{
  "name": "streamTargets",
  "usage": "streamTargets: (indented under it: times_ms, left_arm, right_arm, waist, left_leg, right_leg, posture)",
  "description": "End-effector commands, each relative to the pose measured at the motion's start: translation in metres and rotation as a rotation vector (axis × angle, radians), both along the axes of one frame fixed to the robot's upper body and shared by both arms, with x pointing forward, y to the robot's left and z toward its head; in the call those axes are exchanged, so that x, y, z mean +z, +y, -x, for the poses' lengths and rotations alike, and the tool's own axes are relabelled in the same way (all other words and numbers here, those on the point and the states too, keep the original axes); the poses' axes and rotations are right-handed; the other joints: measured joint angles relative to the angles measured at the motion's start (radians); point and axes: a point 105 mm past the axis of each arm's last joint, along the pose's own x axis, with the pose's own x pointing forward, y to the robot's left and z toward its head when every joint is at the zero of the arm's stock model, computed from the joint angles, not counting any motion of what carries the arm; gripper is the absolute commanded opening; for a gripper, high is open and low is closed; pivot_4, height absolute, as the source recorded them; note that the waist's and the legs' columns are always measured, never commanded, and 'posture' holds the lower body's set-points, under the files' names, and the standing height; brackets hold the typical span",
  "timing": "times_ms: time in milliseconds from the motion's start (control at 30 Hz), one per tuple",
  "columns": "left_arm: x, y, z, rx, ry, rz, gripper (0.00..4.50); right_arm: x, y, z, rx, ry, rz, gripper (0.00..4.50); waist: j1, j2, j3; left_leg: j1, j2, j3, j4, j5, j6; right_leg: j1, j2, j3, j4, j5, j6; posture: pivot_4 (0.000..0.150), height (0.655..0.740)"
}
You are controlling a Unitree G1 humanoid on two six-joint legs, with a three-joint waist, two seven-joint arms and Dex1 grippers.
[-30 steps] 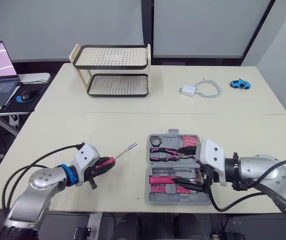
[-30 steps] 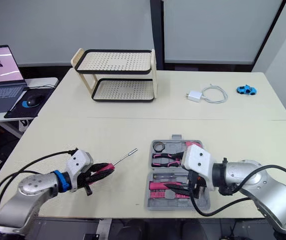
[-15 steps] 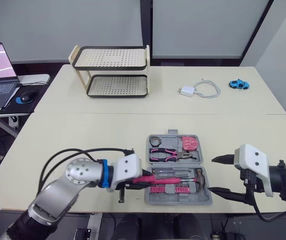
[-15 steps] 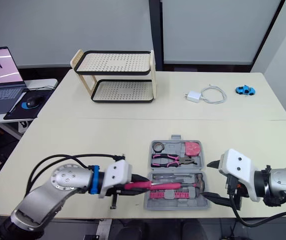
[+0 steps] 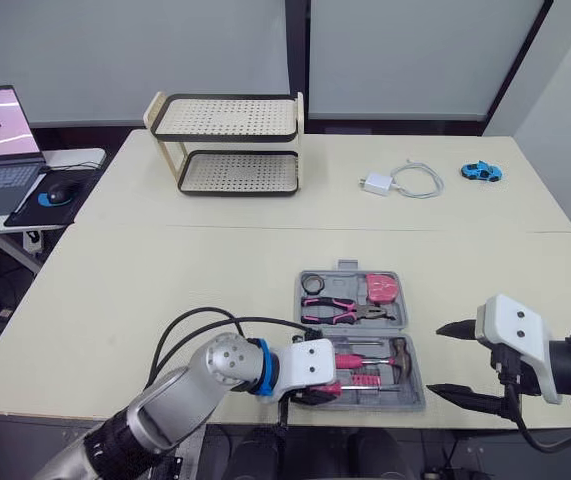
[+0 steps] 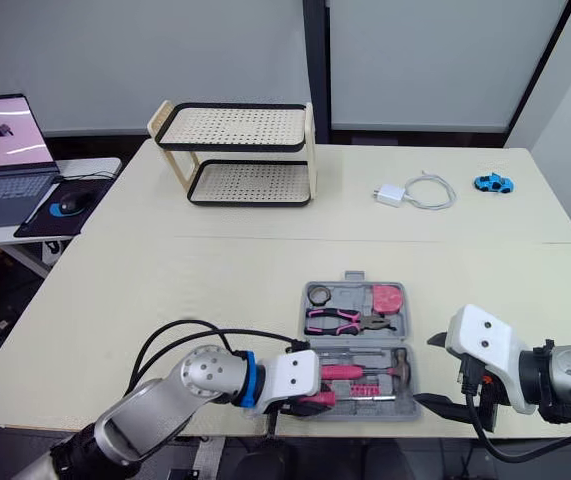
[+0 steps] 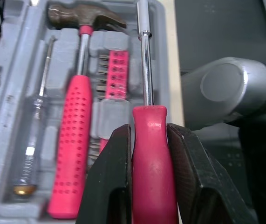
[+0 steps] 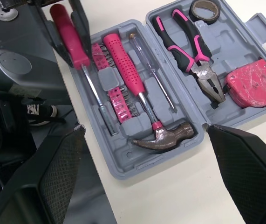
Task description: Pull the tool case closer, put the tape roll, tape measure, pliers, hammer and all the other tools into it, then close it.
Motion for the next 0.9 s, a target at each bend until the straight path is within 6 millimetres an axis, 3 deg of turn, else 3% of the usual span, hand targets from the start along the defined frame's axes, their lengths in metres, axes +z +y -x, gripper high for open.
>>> streamTargets:
  times_ms: [33, 567, 900]
  left_arm:
    - [0.008, -0.014, -0.001, -0.018, -0.007, 0.011, 0.76]
    - [-0.017, -0.033, 0.015, -0.052, 0.045, -0.032, 0.76]
    - [-0.030, -0.028, 0.005, -0.008, 0.021, -0.047, 0.76]
  right_arm:
    - [0.002, 0.002, 0.003, 0.010, -0.021, 0.031, 4.50]
    - [-0.003, 0.001, 0.008, 0.006, -0.002, 0.046, 4.50]
    - [-0.002, 0.002, 0.008, 0.007, -0.004, 0.037, 4.50]
  waist:
    - [0.001, 0.000, 0.000]
    - [0.001, 0.000, 0.000]
    - [0.003, 0.000, 0.000]
  left_leg:
    - [0.000, 0.000, 0.000, 0.000, 0.000, 0.000]
    - [0.000, 0.000, 0.000, 0.000, 0.000, 0.000]
    - [0.000, 0.000, -0.001, 0.000, 0.000, 0.000]
  right_leg:
    - [0.000, 0.000, 0.000, 0.000, 0.000, 0.000]
    - [0.000, 0.000, 0.000, 0.000, 0.000, 0.000]
    - [0.000, 0.000, 0.000, 0.000, 0.000, 0.000]
  posture:
    - [0.150, 0.7400]
    - [0.150, 0.7400]
    - [0.150, 0.7400]
